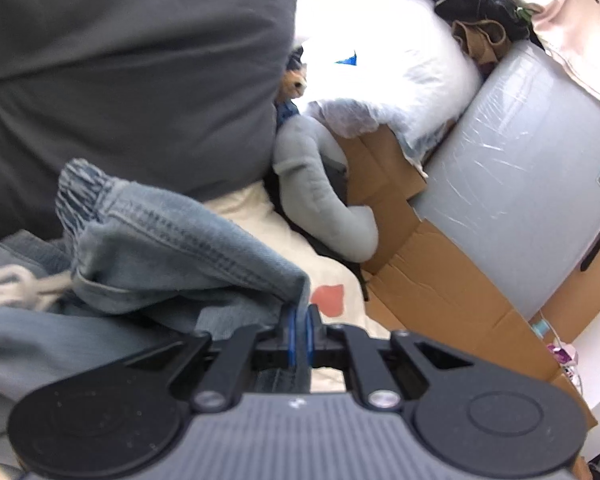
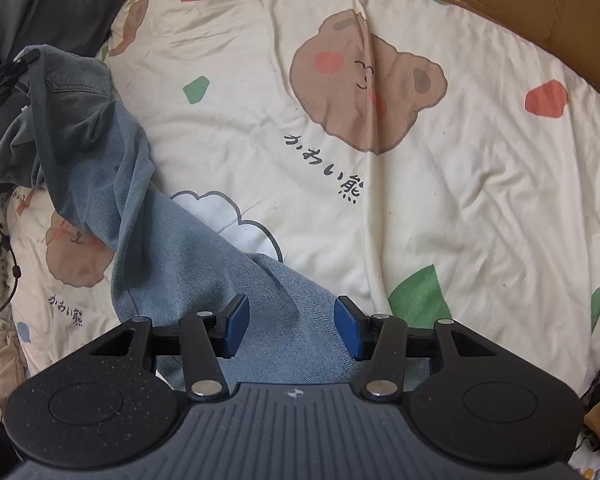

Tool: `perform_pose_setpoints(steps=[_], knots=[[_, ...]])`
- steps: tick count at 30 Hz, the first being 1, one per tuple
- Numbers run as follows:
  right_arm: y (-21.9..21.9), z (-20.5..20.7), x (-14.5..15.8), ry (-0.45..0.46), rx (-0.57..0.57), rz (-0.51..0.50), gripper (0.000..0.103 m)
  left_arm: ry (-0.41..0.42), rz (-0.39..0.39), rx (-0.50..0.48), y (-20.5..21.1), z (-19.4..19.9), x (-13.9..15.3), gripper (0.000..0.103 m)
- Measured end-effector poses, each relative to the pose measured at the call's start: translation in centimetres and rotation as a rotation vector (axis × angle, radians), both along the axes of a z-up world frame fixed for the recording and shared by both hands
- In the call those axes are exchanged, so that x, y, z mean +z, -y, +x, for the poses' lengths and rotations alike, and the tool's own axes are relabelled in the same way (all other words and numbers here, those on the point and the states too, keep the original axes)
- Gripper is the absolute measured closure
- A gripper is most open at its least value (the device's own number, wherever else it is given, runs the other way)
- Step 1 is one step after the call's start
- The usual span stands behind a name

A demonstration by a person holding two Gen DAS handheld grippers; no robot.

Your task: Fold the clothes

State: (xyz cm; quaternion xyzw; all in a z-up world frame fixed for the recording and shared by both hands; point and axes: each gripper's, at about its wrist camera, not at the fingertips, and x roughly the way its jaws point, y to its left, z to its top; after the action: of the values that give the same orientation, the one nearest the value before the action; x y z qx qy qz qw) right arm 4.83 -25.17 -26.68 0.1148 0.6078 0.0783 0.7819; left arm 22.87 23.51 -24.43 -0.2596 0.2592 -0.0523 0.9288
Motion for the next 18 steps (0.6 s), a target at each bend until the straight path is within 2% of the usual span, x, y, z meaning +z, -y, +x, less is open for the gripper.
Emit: perform_pose_setpoints(steps=[6,14,18], knots=[[0.1,0.3,-1.2,-0.001,-0.027,0.033,0.049,-0.033,-0.024,-0.047,3.6,3.2,-2.2,0.098],[-0.1,2.2,-2.0,0.035,-0.064,0.085,0.049,-0.090,0.002,-0.087,6.6,7.4,-4.8,0.099],[0.0,2.8,-2.4,0.047,-0.073,0.100,0.049,-0.146,0.024,-0.092,7.4,9.5,-5.8,0.099]])
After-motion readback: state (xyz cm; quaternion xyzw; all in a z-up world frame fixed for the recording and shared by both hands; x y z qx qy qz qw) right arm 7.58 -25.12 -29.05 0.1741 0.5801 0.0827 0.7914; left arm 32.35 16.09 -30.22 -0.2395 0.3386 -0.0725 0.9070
